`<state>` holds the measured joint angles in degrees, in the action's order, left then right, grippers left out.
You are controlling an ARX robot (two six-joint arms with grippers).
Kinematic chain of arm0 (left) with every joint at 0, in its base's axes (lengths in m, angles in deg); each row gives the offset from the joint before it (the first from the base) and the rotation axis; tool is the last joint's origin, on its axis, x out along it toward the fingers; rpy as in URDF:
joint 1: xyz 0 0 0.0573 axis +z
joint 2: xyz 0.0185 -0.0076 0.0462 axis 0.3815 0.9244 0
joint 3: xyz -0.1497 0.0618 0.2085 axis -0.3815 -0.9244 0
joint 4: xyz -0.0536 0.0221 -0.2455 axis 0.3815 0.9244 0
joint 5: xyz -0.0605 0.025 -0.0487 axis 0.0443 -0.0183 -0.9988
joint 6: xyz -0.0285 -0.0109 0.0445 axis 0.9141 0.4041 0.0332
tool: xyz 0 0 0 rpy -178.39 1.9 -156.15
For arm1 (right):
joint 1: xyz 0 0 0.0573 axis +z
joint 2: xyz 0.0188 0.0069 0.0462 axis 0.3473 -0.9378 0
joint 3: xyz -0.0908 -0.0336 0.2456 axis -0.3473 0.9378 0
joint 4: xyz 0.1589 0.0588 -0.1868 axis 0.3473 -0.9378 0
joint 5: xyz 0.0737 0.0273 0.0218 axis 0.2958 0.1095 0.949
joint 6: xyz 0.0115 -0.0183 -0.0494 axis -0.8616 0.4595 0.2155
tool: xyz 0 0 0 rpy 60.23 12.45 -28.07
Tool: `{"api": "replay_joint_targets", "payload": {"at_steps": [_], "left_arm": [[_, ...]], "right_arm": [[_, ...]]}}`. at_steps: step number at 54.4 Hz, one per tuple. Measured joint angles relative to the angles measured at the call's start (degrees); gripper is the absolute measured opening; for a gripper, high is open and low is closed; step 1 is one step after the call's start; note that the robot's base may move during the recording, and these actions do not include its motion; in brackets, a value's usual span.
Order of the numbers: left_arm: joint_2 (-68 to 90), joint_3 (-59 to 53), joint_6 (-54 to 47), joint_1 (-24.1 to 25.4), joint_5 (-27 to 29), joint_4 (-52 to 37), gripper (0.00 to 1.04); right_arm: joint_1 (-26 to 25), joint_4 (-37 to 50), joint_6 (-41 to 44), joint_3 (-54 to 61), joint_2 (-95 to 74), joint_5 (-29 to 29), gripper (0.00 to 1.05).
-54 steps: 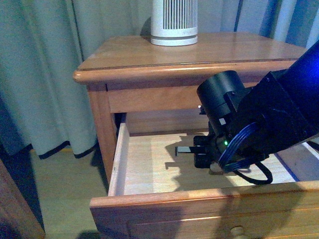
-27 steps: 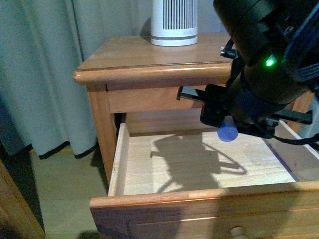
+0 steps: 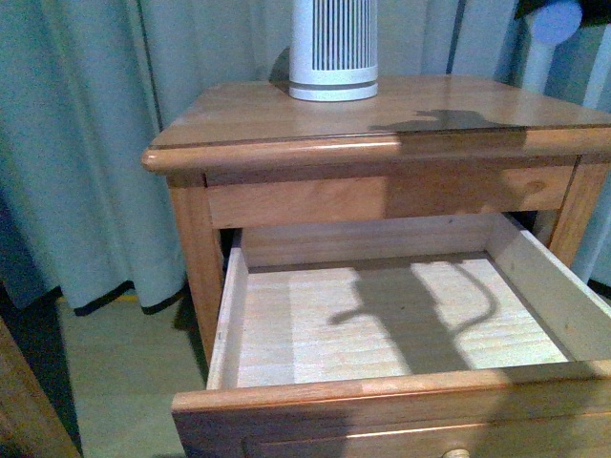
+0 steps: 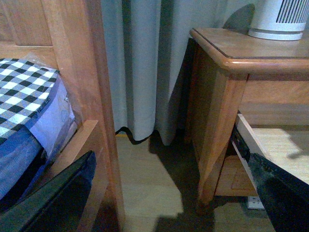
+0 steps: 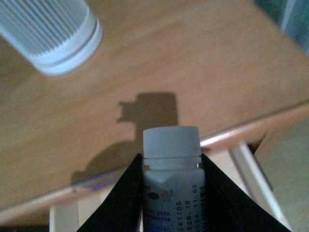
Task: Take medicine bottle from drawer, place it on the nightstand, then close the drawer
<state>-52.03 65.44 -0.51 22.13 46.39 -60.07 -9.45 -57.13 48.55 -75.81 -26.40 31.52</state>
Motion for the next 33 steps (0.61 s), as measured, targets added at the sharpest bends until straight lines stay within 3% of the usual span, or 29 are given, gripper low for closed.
{"api": "replay_joint_targets", "payload": {"at_steps": [18, 33], "left_arm": [[0.0, 0.0, 0.0, 0.0, 0.0, 0.0, 0.98], [0.0, 0.0, 0.0, 0.0, 0.0, 0.0, 0.98]], "right_arm": [[-4.7, 5.1, 11.1, -15.9, -17.9, -2.4, 0.30], [-5.2, 8.7, 14.7, -17.4, -25.2, -4.3, 0.32]]}}
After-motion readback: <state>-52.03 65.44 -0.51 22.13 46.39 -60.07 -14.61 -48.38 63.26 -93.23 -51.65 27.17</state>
